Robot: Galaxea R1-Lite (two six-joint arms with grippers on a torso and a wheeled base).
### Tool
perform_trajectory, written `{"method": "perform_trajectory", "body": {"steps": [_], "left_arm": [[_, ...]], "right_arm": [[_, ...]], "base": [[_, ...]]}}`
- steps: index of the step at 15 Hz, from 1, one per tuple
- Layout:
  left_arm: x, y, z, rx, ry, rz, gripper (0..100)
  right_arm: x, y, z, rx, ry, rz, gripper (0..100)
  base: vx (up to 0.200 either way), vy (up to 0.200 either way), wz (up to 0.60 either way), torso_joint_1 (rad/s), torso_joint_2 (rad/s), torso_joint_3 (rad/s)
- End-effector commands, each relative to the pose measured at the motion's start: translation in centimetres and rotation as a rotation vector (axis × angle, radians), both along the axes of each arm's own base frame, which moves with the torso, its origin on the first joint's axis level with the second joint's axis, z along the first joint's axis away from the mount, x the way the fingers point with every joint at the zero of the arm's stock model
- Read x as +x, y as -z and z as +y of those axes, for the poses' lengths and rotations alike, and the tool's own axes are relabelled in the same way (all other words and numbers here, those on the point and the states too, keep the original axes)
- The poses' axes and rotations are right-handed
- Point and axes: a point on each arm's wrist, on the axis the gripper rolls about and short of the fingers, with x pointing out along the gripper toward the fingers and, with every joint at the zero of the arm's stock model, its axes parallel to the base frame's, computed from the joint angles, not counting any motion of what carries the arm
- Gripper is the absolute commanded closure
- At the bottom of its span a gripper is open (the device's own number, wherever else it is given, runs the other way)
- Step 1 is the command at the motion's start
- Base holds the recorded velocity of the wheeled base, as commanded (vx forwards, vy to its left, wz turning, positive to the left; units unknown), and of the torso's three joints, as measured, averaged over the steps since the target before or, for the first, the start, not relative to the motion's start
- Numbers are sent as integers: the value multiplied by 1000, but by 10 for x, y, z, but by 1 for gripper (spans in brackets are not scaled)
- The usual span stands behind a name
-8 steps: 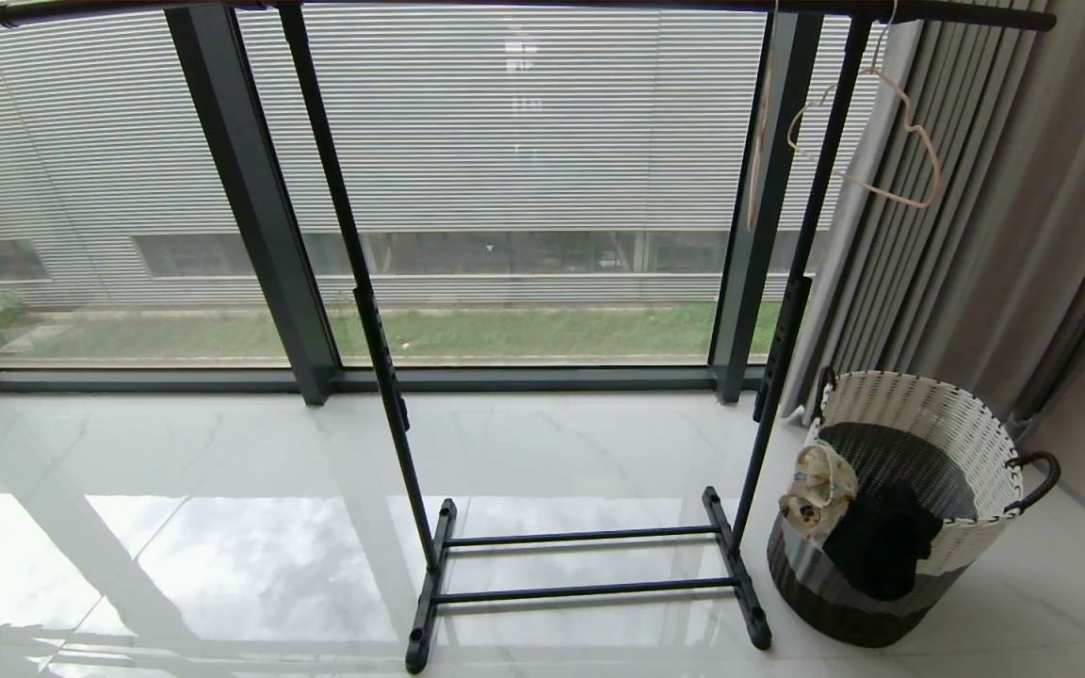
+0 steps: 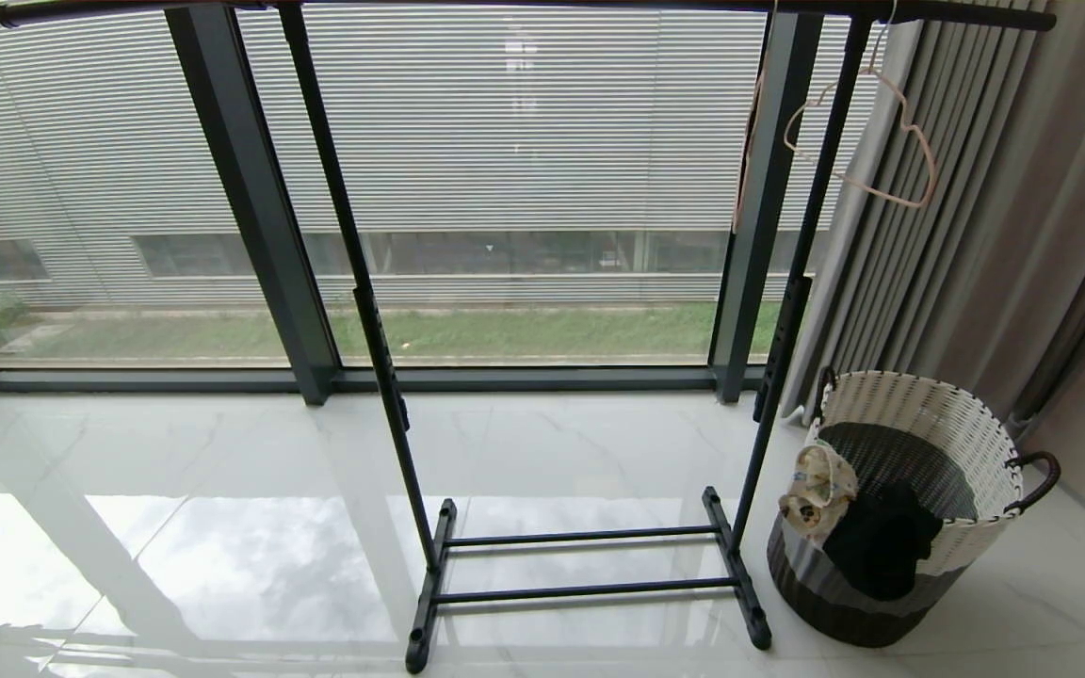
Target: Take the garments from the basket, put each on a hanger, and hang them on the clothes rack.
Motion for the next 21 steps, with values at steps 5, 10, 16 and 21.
{"method": "perform_trajectory", "body": {"steps": [5,10,16,21], "left_arm": [[0,0,0,3,0,0,0],[0,0,0,1,0,0,0],[0,0,0,3,0,0,0],[0,0,0,11,1,2,0]], "right_arm": [[0,0,0,0,1,0,0],[0,0,0,0,1,0,0],[0,0,0,0,-1,0,0],[0,0,0,0,1,0,0]], "base": [[0,0,0,0,0,0],[0,0,0,0,0,0],[0,0,0,0,0,0],[0,-200,0,1,2,4]]}}
